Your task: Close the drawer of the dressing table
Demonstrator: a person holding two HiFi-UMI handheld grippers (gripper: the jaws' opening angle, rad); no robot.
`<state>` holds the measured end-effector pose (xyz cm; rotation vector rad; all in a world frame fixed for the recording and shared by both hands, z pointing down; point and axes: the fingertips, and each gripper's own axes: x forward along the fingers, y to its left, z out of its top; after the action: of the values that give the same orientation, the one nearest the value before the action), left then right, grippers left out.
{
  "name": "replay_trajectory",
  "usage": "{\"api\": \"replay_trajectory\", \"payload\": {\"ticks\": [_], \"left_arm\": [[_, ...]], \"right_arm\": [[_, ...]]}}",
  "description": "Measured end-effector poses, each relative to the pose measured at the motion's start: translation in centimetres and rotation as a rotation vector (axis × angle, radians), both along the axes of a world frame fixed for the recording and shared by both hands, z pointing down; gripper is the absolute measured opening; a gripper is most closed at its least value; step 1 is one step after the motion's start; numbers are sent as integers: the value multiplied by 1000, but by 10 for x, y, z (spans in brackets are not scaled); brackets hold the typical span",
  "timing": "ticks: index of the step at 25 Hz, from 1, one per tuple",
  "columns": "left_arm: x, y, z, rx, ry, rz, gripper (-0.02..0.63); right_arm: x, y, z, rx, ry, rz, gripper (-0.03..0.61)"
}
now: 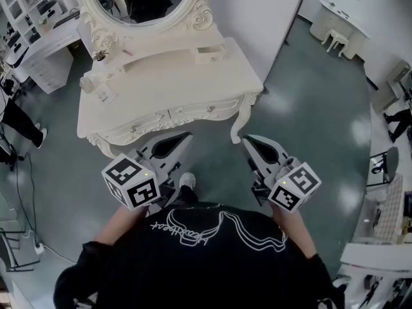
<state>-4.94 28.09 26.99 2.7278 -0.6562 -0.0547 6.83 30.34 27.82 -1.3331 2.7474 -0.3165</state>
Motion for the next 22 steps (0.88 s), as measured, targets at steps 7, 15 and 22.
{"api": "replay_trajectory", "payload": {"ticks": [7, 15, 22], "left_arm": [[7, 9, 3, 9, -29, -4, 4], [10, 9, 12, -14, -42, -11, 5], [15, -5, 22, -37, -47, 2, 4]], "right_arm": [[11, 10, -1, 2, 13, 24, 3], [18, 7, 7, 5, 48, 55, 120], [29, -12, 24, -15, 88, 110, 313]]}}
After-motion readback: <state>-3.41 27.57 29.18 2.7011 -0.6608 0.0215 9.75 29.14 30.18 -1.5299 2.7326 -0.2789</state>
